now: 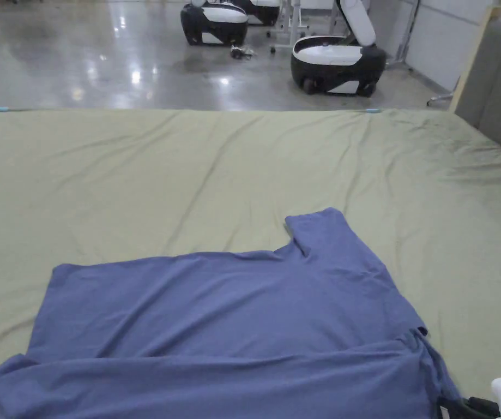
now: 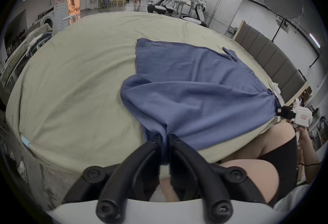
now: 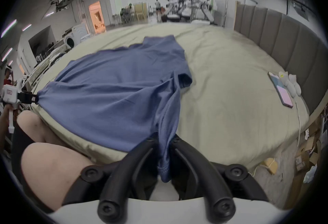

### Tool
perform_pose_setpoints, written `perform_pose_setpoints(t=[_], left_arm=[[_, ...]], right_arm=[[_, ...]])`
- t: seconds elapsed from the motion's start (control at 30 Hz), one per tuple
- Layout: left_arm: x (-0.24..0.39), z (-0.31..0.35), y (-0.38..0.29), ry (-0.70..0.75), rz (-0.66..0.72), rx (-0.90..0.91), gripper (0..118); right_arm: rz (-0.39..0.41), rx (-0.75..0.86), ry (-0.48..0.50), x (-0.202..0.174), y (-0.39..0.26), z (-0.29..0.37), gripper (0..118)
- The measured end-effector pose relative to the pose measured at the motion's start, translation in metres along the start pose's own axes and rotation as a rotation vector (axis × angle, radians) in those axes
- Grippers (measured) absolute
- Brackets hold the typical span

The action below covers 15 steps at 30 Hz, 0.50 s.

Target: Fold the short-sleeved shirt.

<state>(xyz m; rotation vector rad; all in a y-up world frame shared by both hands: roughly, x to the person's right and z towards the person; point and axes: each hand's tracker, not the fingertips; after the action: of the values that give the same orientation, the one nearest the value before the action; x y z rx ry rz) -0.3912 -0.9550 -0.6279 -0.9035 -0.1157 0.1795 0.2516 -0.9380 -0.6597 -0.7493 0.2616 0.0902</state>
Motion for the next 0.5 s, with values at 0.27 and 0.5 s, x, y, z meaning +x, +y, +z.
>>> perform_pose_setpoints(t=[0.27,0.5], left_arm=[[0.024,0.095,0.012,0.178,0.041,0.278,87],[0.080,0.115,0.107,0.075,-0.064,0.490,0]], right_arm=[[-0.126,0.289,-0.124,0.014,0.001,0.064,110],[-0.028,0.481,-0.071,-0.051,0.109,0.067,0]])
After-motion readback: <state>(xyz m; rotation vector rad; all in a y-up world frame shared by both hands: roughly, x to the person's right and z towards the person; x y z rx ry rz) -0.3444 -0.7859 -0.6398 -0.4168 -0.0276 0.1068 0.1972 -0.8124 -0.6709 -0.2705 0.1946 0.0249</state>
